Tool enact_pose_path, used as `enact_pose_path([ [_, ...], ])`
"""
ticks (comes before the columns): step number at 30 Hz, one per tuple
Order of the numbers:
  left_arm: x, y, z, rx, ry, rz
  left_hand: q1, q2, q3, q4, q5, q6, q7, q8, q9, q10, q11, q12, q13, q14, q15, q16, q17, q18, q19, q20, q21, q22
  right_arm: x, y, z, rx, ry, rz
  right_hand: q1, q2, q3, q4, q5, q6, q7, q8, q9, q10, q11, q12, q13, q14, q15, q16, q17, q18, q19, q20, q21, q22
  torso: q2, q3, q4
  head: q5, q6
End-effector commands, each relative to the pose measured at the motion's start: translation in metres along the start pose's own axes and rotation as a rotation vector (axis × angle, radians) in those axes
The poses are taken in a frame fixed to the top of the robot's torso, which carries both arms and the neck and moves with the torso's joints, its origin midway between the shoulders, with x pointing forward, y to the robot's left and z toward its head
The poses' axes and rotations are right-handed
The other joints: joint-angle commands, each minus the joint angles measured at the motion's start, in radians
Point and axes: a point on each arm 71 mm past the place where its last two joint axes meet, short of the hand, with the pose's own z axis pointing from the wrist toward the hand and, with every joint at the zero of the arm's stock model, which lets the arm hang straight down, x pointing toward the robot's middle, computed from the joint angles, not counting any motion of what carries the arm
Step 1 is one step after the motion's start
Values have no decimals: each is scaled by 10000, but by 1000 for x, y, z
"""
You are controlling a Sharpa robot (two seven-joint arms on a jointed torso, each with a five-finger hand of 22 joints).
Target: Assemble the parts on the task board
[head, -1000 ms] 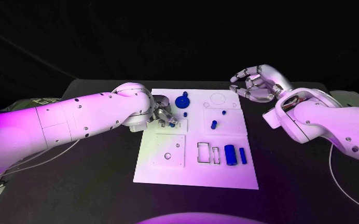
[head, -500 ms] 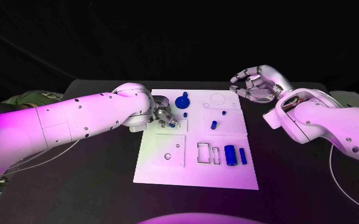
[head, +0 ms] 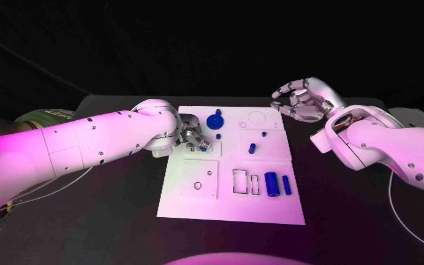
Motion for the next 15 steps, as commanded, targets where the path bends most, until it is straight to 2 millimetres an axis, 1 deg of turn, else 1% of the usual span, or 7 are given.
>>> enact_pose_path([
  [1,1,-1,0,69,39,51,-98,-13,-69,12,-65,19,49,-45,9,48,-30,35,-6,1035,-75,57,2619,-141,16,-70,47,26,1,1,0,-55,124,-17,-96,20,40,11,30,-40,-21,46,-15,35,-10,26,-10,877,-66,-45,1847,104,181,-103,-46,1653,1,-2,5,-9,1],
  [3,1,-2,0,74,30,47,-97,-19,-106,35,-73,20,49,-46,12,48,-31,39,-8,1034,-76,55,2617,-139,12,-70,42,16,1,1,0,-55,125,-18,-96,20,40,11,30,-40,-21,46,-15,35,-10,26,-10,877,-66,-45,1847,104,181,-103,-46,1653,3,-4,6,-12,-21],
  [4,1,-2,0,78,26,45,-98,-21,-128,52,-78,21,49,-47,14,48,-30,41,-9,1034,-76,56,2618,-139,13,-71,42,17,1,1,0,-56,124,-18,-96,20,40,11,30,-40,-21,46,-15,35,-10,26,-10,877,-66,-45,1847,104,181,-103,-46,1653,2,-5,5,-17,-66],
  [6,1,-2,-1,92,22,42,-99,-21,-182,94,-87,24,48,-49,18,46,-31,42,-18,1034,-77,55,2616,-140,16,-72,45,25,1,0,0,-56,123,-18,-96,20,40,11,30,-40,-21,46,-15,35,-10,26,-10,877,-66,-45,1847,104,181,-103,-46,1653,3,-7,7,-18,-40],
  [7,1,-2,-1,106,22,43,-97,-30,-221,118,-96,25,47,-51,21,42,-31,37,-31,1032,-78,52,2610,-138,12,-73,39,15,1,0,0,-56,124,-17,-96,20,40,11,30,-40,-21,46,-15,35,-10,26,-10,877,-66,-45,1847,104,181,-103,-46,1653,3,-8,9,-22,-57],
  [9,1,-3,-1,126,30,47,-92,-44,-266,143,-107,21,48,-55,24,41,-31,46,-26,1032,-79,50,2607,-135,6,-74,32,0,1,0,0,-57,135,-13,-123,15,35,24,16,-42,-20,47,-16,29,-9,19,-19,874,-65,-50,1837,104,182,-102,-45,1655,9,-13,10,-23,-33],
  [15,0,-3,-4,178,34,42,-77,-94,-412,221,-129,13,50,-62,36,32,-31,67,-19,1028,-81,43,2594,-132,3,-79,24,-11,1,0,-1,-55,147,-5,-143,11,31,34,8,-44,-20,48,-17,33,-8,24,-15,877,-65,-45,1848,101,188,-102,-35,1661,3,-9,-7,-15,-48],
])
